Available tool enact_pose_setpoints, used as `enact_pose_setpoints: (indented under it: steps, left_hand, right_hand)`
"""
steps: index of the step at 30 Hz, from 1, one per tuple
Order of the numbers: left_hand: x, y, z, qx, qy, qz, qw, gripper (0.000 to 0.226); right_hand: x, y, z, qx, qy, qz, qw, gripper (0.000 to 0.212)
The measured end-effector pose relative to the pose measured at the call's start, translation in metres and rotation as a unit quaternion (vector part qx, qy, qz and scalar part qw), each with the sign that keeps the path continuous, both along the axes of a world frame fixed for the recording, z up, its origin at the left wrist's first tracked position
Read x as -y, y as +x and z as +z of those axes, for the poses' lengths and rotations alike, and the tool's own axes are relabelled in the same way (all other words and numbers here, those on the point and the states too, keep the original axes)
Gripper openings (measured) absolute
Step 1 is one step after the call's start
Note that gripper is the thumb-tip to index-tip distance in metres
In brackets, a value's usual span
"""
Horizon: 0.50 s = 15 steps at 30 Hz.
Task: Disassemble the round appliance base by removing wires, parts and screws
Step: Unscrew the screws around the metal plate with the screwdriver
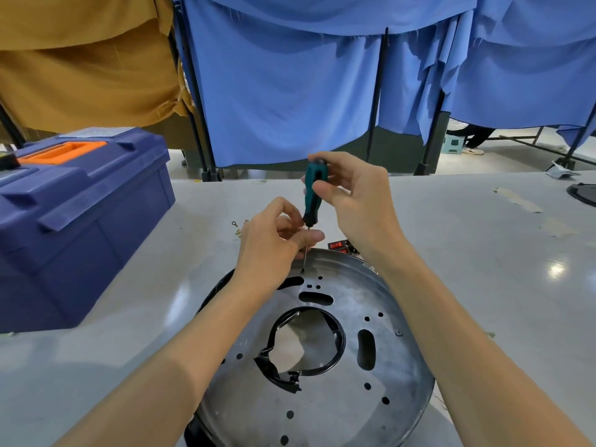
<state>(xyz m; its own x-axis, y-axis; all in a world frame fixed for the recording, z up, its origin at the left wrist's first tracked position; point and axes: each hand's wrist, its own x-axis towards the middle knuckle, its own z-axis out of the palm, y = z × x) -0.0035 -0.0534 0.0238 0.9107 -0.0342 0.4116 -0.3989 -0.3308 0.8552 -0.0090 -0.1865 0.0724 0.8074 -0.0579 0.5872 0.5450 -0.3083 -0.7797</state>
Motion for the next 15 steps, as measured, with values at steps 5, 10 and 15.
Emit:
enact_pose_setpoints:
  steps: [5, 10, 15]
  left_hand:
    - [-0.002, 0.002, -0.003, 0.022, 0.091, 0.038, 0.995, 0.031]
    - [-0.004, 0.002, -0.009, -0.021, 0.179, 0.044, 0.983, 0.035]
    - [-0.002, -0.001, -0.006, -0.011, 0.262, 0.056, 0.963, 0.035]
  right_hand:
    - [0.007, -0.003, 0.011, 0.05, 0.093, 0.003, 0.994, 0.029]
    - [0.024, -0.005, 0.018, 0.033, 0.019, -0.007, 0.999, 0.024]
    - [0.032, -0.001, 0.011, -0.076, -0.224, 0.009, 0.972, 0.016]
